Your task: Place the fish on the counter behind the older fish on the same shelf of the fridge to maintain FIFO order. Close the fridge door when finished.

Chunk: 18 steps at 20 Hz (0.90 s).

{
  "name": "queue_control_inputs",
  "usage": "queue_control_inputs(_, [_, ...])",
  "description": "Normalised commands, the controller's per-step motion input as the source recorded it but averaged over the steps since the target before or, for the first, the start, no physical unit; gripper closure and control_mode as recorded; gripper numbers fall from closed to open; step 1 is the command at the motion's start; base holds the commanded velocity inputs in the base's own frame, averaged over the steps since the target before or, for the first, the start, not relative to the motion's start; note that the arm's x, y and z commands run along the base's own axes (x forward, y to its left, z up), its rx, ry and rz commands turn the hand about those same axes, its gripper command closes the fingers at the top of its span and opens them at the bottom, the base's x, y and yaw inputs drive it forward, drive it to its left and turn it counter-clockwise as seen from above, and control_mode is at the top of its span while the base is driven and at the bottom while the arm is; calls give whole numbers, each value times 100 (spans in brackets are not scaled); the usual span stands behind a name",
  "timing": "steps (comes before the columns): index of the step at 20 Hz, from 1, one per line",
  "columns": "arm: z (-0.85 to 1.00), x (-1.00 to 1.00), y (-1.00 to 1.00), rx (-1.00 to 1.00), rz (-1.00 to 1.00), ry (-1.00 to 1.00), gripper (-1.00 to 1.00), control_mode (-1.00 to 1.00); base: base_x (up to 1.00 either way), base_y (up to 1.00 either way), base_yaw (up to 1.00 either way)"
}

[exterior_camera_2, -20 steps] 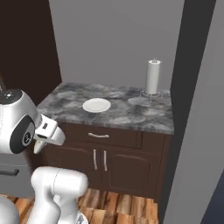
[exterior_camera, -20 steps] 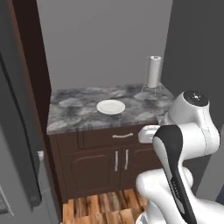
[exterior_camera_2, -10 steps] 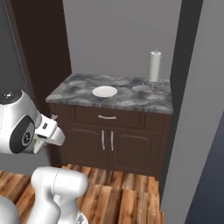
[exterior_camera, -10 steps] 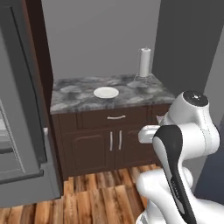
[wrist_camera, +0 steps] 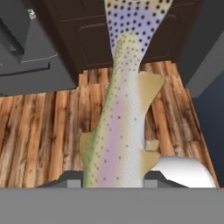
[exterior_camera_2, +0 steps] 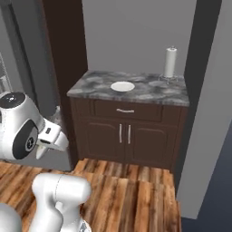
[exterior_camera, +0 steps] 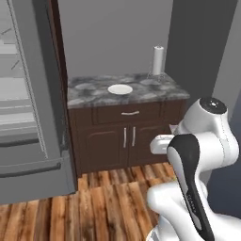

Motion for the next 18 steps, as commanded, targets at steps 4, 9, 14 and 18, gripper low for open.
queue_control_inputs(4, [0, 0, 0, 0, 0, 0, 100, 100, -55, 100, 5])
queue_control_inputs(9, [0, 0, 0, 0, 0, 0, 100, 100, -12, 100, 10])
queue_control_inputs(14, [0, 0, 0, 0, 0, 0, 100, 100, 34, 100, 2])
queue_control_inputs(18, [0, 0, 0, 0, 0, 0, 100, 100, 79, 100, 0])
